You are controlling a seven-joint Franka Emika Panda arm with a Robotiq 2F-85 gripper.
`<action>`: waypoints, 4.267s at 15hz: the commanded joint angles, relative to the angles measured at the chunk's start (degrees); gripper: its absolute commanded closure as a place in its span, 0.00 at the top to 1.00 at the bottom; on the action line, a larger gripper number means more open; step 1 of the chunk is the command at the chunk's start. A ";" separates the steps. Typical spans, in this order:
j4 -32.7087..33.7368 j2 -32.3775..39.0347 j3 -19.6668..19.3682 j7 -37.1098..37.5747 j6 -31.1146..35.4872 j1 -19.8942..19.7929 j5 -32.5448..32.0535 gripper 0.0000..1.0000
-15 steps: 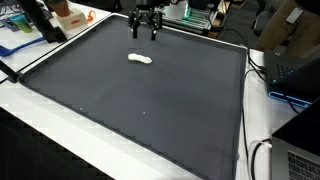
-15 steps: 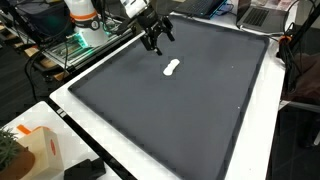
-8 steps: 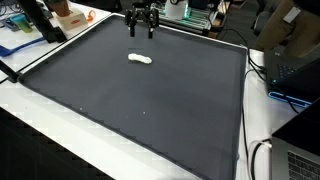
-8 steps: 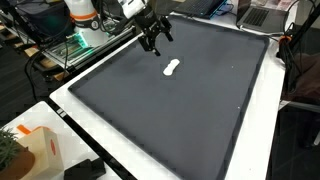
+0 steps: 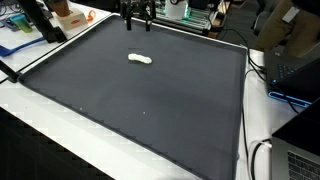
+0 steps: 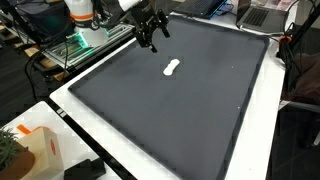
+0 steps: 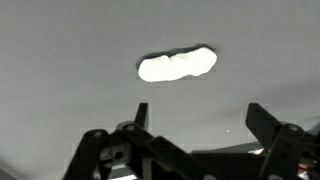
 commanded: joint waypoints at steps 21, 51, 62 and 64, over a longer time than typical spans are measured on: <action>10.06 30.46 -8.89 42.58 20.32 7.25 -52.75 1.00; 27.88 40.30 9.06 71.57 4.91 -9.88 -85.30 1.00; 43.27 27.02 27.63 54.84 -10.39 -35.28 -73.15 1.00; 46.08 23.97 29.95 51.93 -11.76 -39.05 -72.04 1.00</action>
